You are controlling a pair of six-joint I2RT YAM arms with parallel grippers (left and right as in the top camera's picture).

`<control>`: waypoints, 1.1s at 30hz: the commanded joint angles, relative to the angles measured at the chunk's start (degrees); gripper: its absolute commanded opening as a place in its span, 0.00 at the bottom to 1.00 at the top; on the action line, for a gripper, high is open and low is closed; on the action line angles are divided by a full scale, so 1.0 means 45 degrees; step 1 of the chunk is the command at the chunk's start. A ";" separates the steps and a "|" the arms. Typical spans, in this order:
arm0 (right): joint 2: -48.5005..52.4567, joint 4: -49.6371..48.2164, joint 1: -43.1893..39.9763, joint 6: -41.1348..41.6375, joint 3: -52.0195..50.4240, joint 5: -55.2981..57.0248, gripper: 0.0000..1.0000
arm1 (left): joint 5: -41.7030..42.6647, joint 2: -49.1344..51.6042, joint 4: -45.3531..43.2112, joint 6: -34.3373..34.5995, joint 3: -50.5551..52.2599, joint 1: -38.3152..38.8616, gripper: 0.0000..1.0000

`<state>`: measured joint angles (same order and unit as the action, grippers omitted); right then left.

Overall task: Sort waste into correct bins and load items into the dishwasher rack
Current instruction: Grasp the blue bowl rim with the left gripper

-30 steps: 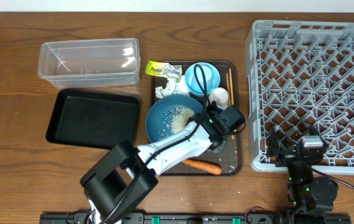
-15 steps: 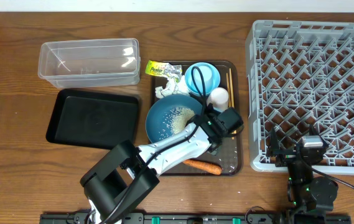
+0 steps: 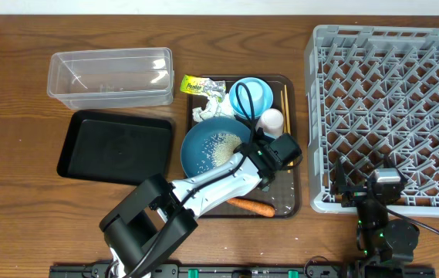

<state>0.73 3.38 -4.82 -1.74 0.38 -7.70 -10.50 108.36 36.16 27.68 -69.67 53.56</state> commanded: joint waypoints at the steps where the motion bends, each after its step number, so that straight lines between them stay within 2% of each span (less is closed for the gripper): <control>1: -0.0019 0.0058 0.0253 -0.0102 -0.0015 0.0039 0.99 | -0.0107 0.0078 0.0034 0.0151 0.0238 0.0126 0.60; 11: -0.0019 0.0058 0.0253 -0.0102 -0.0015 0.0039 0.99 | -0.0238 0.0146 -0.0117 0.0151 0.0248 0.0330 0.58; 18: -0.0019 0.0058 0.0253 -0.0102 -0.0015 0.0039 0.99 | -0.0296 0.0160 -0.0097 0.0151 0.0257 0.0330 0.50; 28: -0.0019 0.0053 0.0253 -0.0102 -0.0015 0.0039 0.99 | -0.0457 0.0544 -0.0073 0.0151 0.0272 0.0335 0.49; 33: -0.0019 0.0058 0.0253 -0.0102 -0.0015 0.0039 0.99 | -0.0529 0.0544 -0.0078 0.0146 0.0267 0.0335 0.44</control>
<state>0.73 3.40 -4.82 -1.74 0.38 -7.68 -11.20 110.26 35.70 28.47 -69.01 55.09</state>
